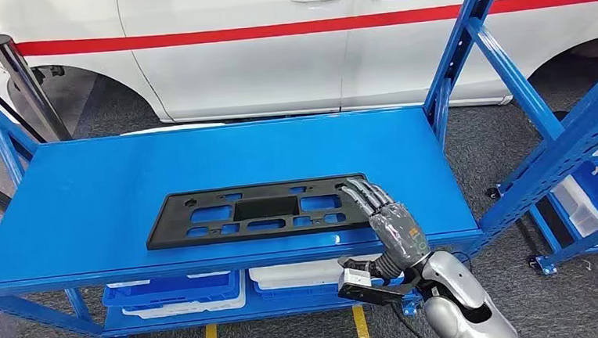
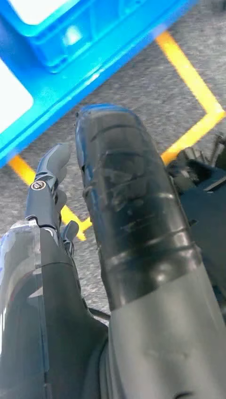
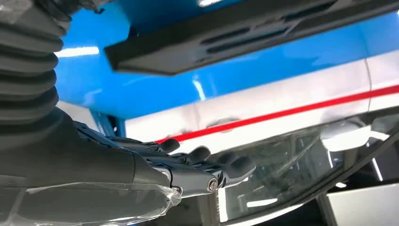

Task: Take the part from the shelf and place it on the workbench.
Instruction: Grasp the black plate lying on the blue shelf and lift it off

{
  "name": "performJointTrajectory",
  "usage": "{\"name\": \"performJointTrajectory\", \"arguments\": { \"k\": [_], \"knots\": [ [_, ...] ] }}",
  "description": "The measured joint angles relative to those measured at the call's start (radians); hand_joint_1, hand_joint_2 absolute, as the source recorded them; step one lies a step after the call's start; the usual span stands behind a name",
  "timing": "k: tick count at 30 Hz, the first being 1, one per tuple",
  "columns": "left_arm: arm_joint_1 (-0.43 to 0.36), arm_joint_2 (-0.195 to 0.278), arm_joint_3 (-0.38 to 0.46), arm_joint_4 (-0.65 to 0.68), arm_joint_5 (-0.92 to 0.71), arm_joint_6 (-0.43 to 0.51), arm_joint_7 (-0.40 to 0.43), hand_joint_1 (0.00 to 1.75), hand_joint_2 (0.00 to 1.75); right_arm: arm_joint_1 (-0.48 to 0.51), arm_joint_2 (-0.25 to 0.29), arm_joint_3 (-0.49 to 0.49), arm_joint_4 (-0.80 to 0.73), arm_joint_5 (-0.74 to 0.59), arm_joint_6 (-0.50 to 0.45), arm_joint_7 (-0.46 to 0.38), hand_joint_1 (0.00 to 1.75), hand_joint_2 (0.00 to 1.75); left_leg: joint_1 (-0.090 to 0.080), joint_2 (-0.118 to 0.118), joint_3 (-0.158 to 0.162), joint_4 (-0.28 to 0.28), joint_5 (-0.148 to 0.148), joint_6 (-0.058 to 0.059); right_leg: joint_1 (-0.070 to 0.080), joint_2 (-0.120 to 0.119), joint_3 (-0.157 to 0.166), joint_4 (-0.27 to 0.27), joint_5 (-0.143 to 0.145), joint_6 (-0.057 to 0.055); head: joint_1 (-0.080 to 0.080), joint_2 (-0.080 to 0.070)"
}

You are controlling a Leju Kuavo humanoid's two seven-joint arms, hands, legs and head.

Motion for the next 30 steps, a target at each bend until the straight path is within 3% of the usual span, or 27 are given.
{"name": "performJointTrajectory", "arguments": {
  "k": [2, 3, 4, 6, 7, 11, 13, 15, 16, 17, 18, 20, 22, 24, 27, 28, 30],
  "knots": [
    [0.001, 0.000, 0.000, 0.000, -0.003, 0.000, 0.003, 0.00, 0.00, -0.006, 0.000, 0.006, 0.004, 0.000, 0.006, 0.000, 0.00, 1.75, 0.000, -0.001, -0.001, 0.003, -0.001, -0.001, -0.001, 0.000, 0.009, -0.015, 0.020, 0.001, 0.000, 0.000],
    [0.001, -0.001, 0.000, 0.000, -0.007, 0.001, 0.006, 0.00, 0.00, -0.013, 0.000, 0.012, 0.007, 0.001, 0.012, 0.002, 0.00, 1.75, 0.000, -0.002, -0.002, 0.007, -0.003, -0.003, -0.002, 0.000, 0.026, -0.047, 0.046, 0.002, 0.000, 0.000],
    [0.000, -0.002, 0.000, 0.000, -0.012, 0.001, 0.010, 0.00, 0.00, -0.025, 0.000, 0.019, 0.010, 0.002, 0.017, 0.004, 0.00, 1.75, 0.000, -0.002, -0.003, 0.013, -0.006, -0.005, -0.003, -0.001, 0.060, -0.113, 0.080, 0.001, 0.000, 0.000],
    [-0.002, -0.004, 0.000, 0.000, -0.023, 0.001, 0.016, 0.00, 0.00, -0.052, 0.000, 0.032, 0.017, 0.008, 0.026, 0.011, 0.00, 1.75, -0.003, -0.002, -0.007, 0.025, -0.013, -0.013, -0.004, -0.001, 0.117, -0.226, 0.120, -0.006, 0.000, 0.000],
    [-0.003, -0.005, 0.000, 0.000, -0.027, 0.001, 0.019, 0.00, 0.00, -0.064, 0.000, 0.038, 0.020, 0.011, 0.029, 0.013, 0.00, 1.75, -0.005, -0.002, -0.010, 0.029, -0.016, -0.017, -0.002, 0.000, 0.129, -0.254, 0.126, -0.012, 0.000, 0.000],
    [-0.004, -0.008, 0.000, 0.000, -0.032, 0.002, 0.023, 0.00, 0.00, -0.098, 0.000, 0.053, 0.033, 0.018, 0.032, 0.021, 0.00, 1.75, -0.007, -0.003, -0.017, 0.037, -0.022, -0.035, -0.001, -0.001, 0.129, -0.265, 0.128, -0.035, 0.000, 0.000],
    [-0.005, -0.008, 0.000, 0.000, -0.032, 0.002, 0.024, 0.00, 0.00, -0.109, 0.000, 0.057, 0.037, 0.019, 0.032, 0.023, 0.00, 1.75, -0.005, -0.002, -0.045, 0.099, -0.063, -0.046, -0.006, -0.002, 0.132, -0.270, 0.130, -0.044, -0.001, 0.000],
    [-0.004, -0.008, 0.000, 0.000, -0.033, 0.002, 0.024, 0.00, 0.00, -0.114, 0.000, 0.061, 0.041, 0.019, 0.033, 0.024, 0.00, 1.75, -0.001, -0.002, -0.106, 0.231, -0.126, -0.055, -0.006, -0.003, 0.131, -0.270, 0.129, -0.048, -0.001, 0.000],
    [-0.003, -0.008, 0.000, 0.000, -0.036, 0.002, 0.025, 0.00, 0.00, -0.115, 0.000, 0.064, 0.045, 0.020, 0.035, 0.024, 0.00, 1.75, 0.001, -0.002, -0.136, 0.290, -0.144, -0.057, -0.005, -0.003, 0.131, -0.270, 0.129, -0.049, -0.001, 0.000],
    [-0.003, -0.008, 0.000, 0.000, -0.040, 0.001, 0.026, 0.00, 0.00, -0.118, 0.000, 0.067, 0.049, 0.023, 0.038, 0.024, 0.00, 1.75, 0.001, -0.002, -0.151, 0.316, -0.143, -0.058, -0.005, -0.004, 0.131, -0.270, 0.129, -0.049, -0.001, 0.000],
    [-0.003, -0.008, 0.000, 0.000, -0.045, 0.001, 0.028, 0.00, 0.00, -0.123, 0.000, 0.071, 0.055, 0.027, 0.042, 0.025, 0.00, 1.75, 0.001, -0.002, -0.147, 0.303, -0.123, -0.056, -0.005, -0.003, 0.132, -0.270, 0.129, -0.049, -0.001, 0.000],
    [-0.005, -0.008, 0.000, 0.000, -0.053, 0.001, 0.032, 0.00, 0.00, -0.140, 0.000, 0.077, 0.068, 0.036, 0.041, 0.023, 0.00, 1.75, 0.001, -0.002, -0.091, 0.175, -0.049, -0.047, -0.005, -0.001, 0.135, -0.270, 0.127, -0.047, -0.001, 0.000],
    [-0.008, -0.008, 0.000, 0.000, -0.060, 0.001, 0.035, 0.00, 0.00, -0.158, 0.000, 0.079, 0.085, 0.044, 0.021, 0.012, 0.00, 1.75, -0.004, -0.002, -0.036, 0.058, -0.008, -0.037, -0.002, 0.000, 0.136, -0.270, 0.126, -0.041, -0.001, 0.000],
    [-0.010, -0.008, 0.000, 0.000, -0.066, 0.000, 0.039, 0.00, 0.00, -0.166, 0.000, 0.079, 0.101, 0.047, -0.013, -0.005, 0.00, 1.75, -0.009, -0.004, -0.023, 0.028, -0.008, -0.031, 0.000, -0.001, 0.136, -0.274, 0.128, -0.030, 0.000, 0.000],
    [-0.010, -0.008, 0.000, 0.000, -0.071, 0.000, 0.043, 0.00, 0.00, -0.169, 0.001, 0.079, 0.119, 0.047, -0.048, -0.022, 0.00, 1.75, -0.002, -0.005, -0.014, 0.009, 0.002, -0.015, 0.001, -0.002, 0.135, -0.265, 0.117, -0.014, 0.000, 0.000],
    [-0.012, -0.008, 0.000, 0.000, -0.074, -0.001, 0.044, 0.00, 0.00, -0.171, 0.001, 0.079, 0.125, 0.047, -0.054, -0.025, 0.00, 1.75, 0.001, -0.004, -0.010, 0.002, 0.006, -0.009, 0.002, -0.002, 0.121, -0.234, 0.097, -0.011, 0.001, 0.000],
    [-0.014, -0.009, 0.000, 0.000, -0.079, -0.002, 0.045, 0.00, 0.00, -0.173, 0.002, 0.079, 0.138, 0.050, -0.059, -0.029, 0.00, 1.75, 0.001, -0.003, -0.007, -0.003, 0.007, -0.003, 0.001, -0.002, 0.063, -0.115, 0.037, -0.007, 0.002, 0.000]
  ]
}}
